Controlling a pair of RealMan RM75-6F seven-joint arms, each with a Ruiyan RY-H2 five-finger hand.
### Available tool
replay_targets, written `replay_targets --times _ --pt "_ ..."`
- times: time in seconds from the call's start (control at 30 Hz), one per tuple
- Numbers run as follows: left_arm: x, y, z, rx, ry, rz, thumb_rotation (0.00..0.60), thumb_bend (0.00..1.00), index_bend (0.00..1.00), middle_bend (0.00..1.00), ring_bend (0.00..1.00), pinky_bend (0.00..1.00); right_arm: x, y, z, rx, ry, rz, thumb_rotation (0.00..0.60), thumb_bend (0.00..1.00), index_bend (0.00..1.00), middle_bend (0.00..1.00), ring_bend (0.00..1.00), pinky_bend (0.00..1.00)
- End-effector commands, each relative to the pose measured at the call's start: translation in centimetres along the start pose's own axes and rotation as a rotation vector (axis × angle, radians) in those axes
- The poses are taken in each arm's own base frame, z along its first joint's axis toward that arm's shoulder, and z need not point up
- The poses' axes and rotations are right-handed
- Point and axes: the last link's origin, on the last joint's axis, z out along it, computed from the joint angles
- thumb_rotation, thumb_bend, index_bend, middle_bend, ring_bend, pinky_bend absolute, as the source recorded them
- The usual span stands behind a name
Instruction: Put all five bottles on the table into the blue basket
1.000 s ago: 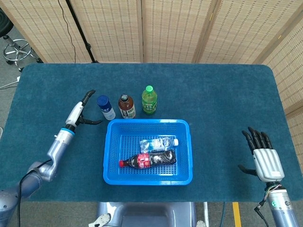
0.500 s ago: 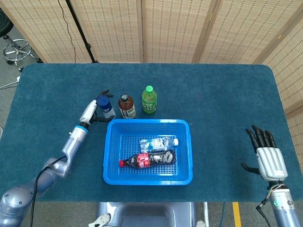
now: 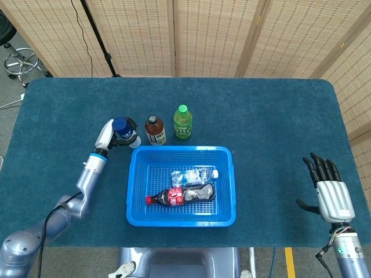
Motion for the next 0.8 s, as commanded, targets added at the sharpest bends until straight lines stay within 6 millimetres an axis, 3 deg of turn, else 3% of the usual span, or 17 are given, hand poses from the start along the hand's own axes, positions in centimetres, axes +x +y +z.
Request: replay_targets --times 0.03,0.2,0.4,0.6,0.8 --pt "4.8 1.8 -3.0 -0.127 -0.015 -0.049 0.600 0.36 0.63 0.46 0.48 0.50 0.1 0.0 -0.2 0.003 -0.003 -0.001 0.600 0.00 0.00 0.00 0.00 0.00" --pt "8.3 5.2 -6.2 -0.236 -0.025 -0.072 0.600 0.36 0.63 0.46 0.48 0.50 -0.1 -0.4 -0.2 0.018 -0.007 -0.003 0.600 0.00 0.00 0.00 0.00 0.00" --pt "8.1 8.3 -9.4 -0.271 -0.188 -0.075 0.600 0.36 0.63 0.46 0.48 0.50 -0.2 -0.7 -0.2 0.025 -0.006 -0.004 0.600 0.00 0.00 0.00 0.00 0.00" --pt "5.1 10.0 -9.8 -0.300 -0.257 0.006 0.600 0.36 0.63 0.46 0.47 0.50 -0.3 -0.7 -0.2 0.027 -0.010 -0.006 0.600 0.00 0.00 0.00 0.00 0.00" --pt "-0.5 10.7 -8.6 -0.288 -0.327 0.051 0.600 0.36 0.63 0.46 0.46 0.50 0.1 -0.4 -0.2 0.017 -0.002 0.000 0.600 0.00 0.00 0.00 0.00 0.00"
